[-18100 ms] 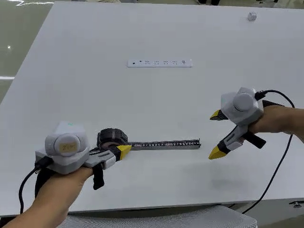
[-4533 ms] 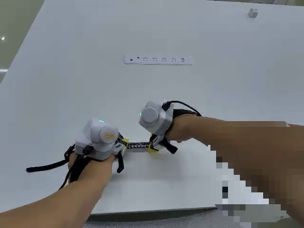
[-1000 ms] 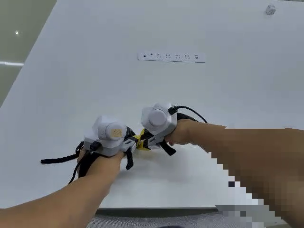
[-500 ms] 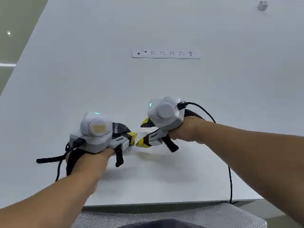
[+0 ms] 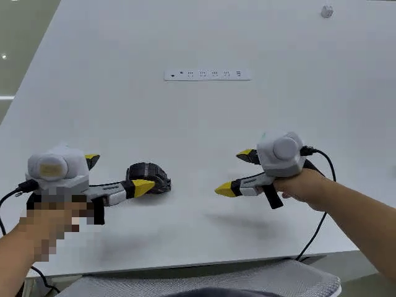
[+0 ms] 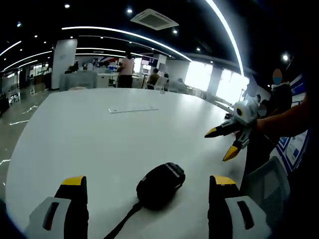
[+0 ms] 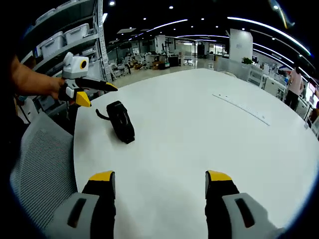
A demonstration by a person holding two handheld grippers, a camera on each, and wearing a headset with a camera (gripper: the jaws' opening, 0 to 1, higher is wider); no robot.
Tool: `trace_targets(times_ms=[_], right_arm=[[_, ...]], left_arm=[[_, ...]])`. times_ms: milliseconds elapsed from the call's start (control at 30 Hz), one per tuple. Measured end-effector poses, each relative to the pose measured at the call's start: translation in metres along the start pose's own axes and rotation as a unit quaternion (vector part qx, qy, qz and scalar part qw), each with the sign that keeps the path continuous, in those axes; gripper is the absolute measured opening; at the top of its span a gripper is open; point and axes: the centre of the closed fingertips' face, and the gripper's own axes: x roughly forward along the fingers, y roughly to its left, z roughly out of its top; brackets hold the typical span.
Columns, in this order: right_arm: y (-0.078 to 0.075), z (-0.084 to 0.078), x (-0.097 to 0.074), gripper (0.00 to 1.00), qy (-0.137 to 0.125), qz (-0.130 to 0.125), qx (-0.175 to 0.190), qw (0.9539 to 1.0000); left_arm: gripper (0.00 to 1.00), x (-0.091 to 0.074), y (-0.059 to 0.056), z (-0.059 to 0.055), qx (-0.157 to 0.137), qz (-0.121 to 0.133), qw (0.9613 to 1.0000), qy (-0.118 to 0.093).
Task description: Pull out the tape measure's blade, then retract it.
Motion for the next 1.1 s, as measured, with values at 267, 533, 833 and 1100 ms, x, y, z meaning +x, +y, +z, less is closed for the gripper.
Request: trace_targets(times_ms=[267, 533, 833, 1100], right_arm=[[0.003, -0.016, -0.039, 0.92, -0.004, -0.034, -0.01, 0.9994], [-0.011, -0.034, -0.083, 1.0, -0.025, -0.079, 0.034, 0.996], [-0.003, -0.058, -0.121, 1.0, -0.029, -0.114, 0.057, 0.9915], [0.007, -0.072, -0.158, 1.0, -0.016, -0.116, 0.028, 0.9928]], left_arm=[[1.0, -0.038, 0.02, -0.006, 0.048, 0.007, 0.9988, 0.002], [1.0, -0.086, 0.041, -0.017, 0.012, 0.027, 0.9995, -0.007], [1.0, -0.114, 0.026, -0.024, -0.001, 0.025, 0.9997, -0.005], [1.0, -0.125, 0.024, -0.024, 0.011, 0.026, 0.9996, 0.001]])
